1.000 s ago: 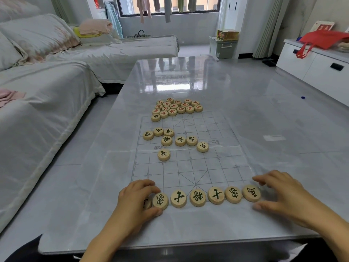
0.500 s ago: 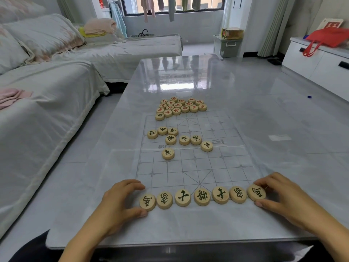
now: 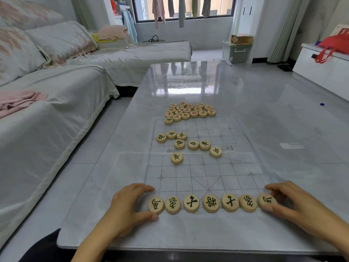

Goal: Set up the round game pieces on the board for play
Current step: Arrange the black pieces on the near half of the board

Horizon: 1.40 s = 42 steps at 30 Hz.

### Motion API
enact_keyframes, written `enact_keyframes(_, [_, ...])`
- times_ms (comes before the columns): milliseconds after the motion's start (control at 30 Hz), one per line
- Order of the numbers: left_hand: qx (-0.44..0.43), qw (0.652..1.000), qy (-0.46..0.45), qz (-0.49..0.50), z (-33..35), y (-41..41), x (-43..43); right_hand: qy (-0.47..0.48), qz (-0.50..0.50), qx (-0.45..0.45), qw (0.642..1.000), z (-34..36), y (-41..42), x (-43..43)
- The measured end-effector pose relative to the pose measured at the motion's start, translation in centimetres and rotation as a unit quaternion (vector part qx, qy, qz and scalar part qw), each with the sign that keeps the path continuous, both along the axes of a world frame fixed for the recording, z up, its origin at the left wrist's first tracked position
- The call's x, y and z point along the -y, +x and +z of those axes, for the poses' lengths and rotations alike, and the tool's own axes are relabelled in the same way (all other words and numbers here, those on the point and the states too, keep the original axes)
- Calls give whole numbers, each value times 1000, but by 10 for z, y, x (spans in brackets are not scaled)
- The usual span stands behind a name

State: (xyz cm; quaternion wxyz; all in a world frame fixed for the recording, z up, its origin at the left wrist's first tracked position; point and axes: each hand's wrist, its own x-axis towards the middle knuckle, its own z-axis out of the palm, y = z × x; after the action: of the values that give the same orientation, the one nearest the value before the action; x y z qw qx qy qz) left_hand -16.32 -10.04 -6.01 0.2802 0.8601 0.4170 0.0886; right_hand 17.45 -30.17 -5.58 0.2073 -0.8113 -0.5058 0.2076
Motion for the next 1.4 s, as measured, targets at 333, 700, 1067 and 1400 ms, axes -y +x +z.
enact_keyframes(333, [136, 987, -36, 76, -6, 43, -71, 45, -4, 14, 999, 9, 24, -79])
enact_keyframes(700, [73, 988, 43, 132, -17, 103, -129, -18, 15, 45, 999, 2, 5, -191])
enact_keyframes(1067, [140, 976, 83, 144, -28, 104, -131, -21, 30, 117, 992, 4, -5, -230])
enact_keyframes(1400, [208, 961, -20, 182, -24, 101, -132, 27, 87, 29, 995, 5, 55, -138])
